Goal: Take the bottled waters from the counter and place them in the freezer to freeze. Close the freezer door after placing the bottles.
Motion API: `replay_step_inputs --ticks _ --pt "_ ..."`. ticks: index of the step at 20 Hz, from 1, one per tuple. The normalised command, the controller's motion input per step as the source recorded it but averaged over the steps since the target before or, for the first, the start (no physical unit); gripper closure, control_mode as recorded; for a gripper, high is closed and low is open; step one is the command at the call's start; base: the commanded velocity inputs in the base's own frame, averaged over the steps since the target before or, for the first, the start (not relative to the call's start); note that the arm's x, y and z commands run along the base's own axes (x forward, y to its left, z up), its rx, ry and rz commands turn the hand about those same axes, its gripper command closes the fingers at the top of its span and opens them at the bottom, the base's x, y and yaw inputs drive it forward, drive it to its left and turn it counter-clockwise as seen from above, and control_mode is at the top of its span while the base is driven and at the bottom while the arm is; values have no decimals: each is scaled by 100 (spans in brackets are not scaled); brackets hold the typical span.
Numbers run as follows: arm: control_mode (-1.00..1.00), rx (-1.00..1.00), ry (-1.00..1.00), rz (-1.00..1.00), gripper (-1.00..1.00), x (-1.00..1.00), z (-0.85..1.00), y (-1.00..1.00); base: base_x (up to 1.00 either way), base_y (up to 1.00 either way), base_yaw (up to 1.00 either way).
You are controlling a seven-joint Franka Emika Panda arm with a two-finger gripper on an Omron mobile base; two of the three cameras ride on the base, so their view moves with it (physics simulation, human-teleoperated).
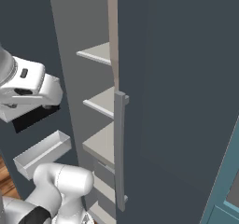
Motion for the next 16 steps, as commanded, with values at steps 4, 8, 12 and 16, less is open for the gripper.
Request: replay_step_inputs --ticks 4,8,12,16 --pt "-100 0 6 -14 -100 -18 -80 -16 0 0 0" --pt "-100 0 0 -20 -100 -5 -69 -28 0 0 0" --pt "-100 0 -1 -13 -100 -3 -65 -16 0 0 0" --pt "-100 0 0 0 -100 0 -14 0 0 0 0"
